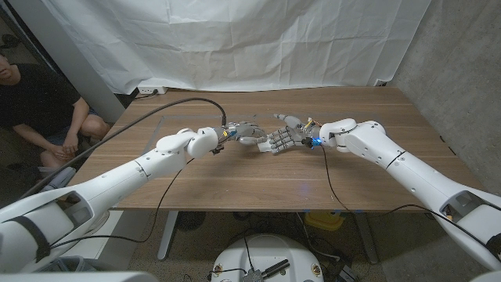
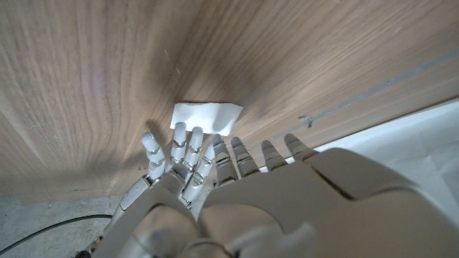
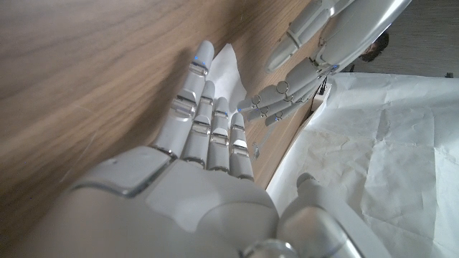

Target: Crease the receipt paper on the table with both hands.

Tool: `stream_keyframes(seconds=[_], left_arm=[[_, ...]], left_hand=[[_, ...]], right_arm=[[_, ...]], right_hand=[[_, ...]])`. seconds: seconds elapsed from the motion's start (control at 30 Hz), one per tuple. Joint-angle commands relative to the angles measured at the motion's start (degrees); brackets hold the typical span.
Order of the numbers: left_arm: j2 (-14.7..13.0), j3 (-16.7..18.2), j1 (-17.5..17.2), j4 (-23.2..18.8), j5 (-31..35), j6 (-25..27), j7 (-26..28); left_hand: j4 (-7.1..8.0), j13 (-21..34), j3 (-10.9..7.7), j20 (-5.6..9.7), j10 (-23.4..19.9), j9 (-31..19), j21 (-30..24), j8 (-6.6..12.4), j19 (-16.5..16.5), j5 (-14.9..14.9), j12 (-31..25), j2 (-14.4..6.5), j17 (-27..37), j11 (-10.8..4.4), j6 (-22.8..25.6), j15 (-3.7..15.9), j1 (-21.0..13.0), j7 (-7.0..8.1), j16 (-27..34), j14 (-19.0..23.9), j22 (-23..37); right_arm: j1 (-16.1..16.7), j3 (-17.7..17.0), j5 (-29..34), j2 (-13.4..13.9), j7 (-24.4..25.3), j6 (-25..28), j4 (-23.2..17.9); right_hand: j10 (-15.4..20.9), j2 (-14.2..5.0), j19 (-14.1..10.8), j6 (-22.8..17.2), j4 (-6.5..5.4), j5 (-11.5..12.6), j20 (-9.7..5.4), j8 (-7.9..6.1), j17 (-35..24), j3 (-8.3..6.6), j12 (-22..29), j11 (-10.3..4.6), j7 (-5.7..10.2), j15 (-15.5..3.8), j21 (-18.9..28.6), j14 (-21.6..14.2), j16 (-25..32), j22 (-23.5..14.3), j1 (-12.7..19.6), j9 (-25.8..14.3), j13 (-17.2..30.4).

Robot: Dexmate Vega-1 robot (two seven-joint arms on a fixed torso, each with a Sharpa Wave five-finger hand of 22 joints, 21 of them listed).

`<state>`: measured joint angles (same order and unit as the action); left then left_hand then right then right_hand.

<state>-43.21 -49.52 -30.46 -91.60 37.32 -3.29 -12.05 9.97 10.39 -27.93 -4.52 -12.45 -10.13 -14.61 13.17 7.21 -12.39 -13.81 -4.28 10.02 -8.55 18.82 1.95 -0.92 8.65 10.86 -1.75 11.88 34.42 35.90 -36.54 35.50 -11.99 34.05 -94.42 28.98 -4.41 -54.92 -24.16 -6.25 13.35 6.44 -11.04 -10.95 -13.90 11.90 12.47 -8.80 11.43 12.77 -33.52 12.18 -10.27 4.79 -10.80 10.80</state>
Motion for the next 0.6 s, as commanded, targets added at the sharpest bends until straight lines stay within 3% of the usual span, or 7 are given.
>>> stream_keyframes(seconds=[0.03, 0.1, 0.27, 0.43, 0.6], left_arm=[[-0.1, -1.3, 0.9, 0.4, 0.8, -1.6, -0.1], [-0.5, -1.2, 0.5, -0.1, 1.2, -1.4, 0.6], [-1.6, -0.9, -0.6, -2.1, 3.1, 0.0, 2.4], [-1.4, -1.1, -0.5, -2.1, 3.3, 2.3, 0.2], [-1.3, -1.4, -0.5, -1.9, 4.0, 2.7, 0.6]], left_hand=[[0.12, 0.3, -0.13, 0.11, -5.9, -0.1, -0.3, 0.91, -0.1, -0.3, -1.1, -4.0, 0.1, 1.95, 6.5, 1.73, 0.2, -2.33, 0.7, 2.2, 0.1], [0.16, 0.3, -0.08, 0.08, -7.8, -0.1, -0.3, 1.07, -0.2, -0.3, -1.4, -3.9, 0.2, 3.09, 8.6, 1.87, 0.3, -3.28, 1.0, 3.6, 0.1], [0.14, 0.5, 0.0, 0.11, -11.0, -0.1, -0.6, 1.03, -0.9, -0.3, -2.0, -3.8, 0.2, 3.94, 11.3, 2.85, 0.3, -3.8, 1.2, 5.6, 0.1], [0.18, 0.6, 0.2, 0.3, -12.7, -0.2, -0.8, 0.87, -1.3, -0.3, -2.2, -3.5, 0.2, 3.84, 12.3, 3.35, 0.4, -4.45, 1.4, 7.2, 0.1], [0.43, 0.8, 0.97, -0.23, -15.8, -0.2, -1.3, 0.32, -2.7, -0.2, -2.8, -3.1, 0.4, 4.46, 13.6, 2.54, 0.9, -5.17, 2.8, 13.2, 0.1]], right_arm=[[-0.4, 0.2, 0.4, -0.5, 0.4, -0.5, 0.6], [-0.6, 0.3, 0.6, -0.7, 0.3, -0.5, 0.9], [-1.0, 0.6, 0.8, -1.0, 0.0, -0.7, 1.5], [-1.1, 0.6, 1.0, -1.0, 0.2, -0.6, 1.3], [-1.1, 0.5, 1.0, -1.1, 0.6, -0.3, 1.2]], right_hand=[[0.7, 0.11, -0.2, -0.4, 0.06, 0.3, -0.15, -0.21, 0.0, 0.06, 0.4, 0.04, -3.51, 0.09, 0.2, 0.0, -0.2, -0.3, -0.4, -0.1, 0.2], [0.7, 0.14, -0.1, -0.4, 0.06, 0.3, -0.12, -0.2, 0.0, 0.08, 0.4, 0.04, -3.51, 0.1, 0.1, 0.0, -0.2, -0.3, -0.5, -0.1, 0.2], [0.7, 0.24, 0.0, -0.3, 0.06, 0.3, -0.08, -0.12, 0.0, 0.17, 0.3, 0.05, -3.52, 0.11, 0.1, 0.3, -0.4, -0.3, -0.5, -0.1, 0.2], [0.6, 0.26, 0.1, -0.3, 0.06, 0.4, -0.08, -0.1, 0.0, 0.2, 0.3, 0.05, -3.52, 0.1, 0.0, 0.4, -0.5, -0.3, -0.5, -0.1, 0.2], [0.6, 0.31, 0.2, -0.3, 0.06, 0.4, -0.06, -0.07, 0.0, 0.24, 0.2, 0.05, -3.52, 0.11, 0.0, 0.4, -0.5, -0.3, -0.5, -0.1, 0.2]])
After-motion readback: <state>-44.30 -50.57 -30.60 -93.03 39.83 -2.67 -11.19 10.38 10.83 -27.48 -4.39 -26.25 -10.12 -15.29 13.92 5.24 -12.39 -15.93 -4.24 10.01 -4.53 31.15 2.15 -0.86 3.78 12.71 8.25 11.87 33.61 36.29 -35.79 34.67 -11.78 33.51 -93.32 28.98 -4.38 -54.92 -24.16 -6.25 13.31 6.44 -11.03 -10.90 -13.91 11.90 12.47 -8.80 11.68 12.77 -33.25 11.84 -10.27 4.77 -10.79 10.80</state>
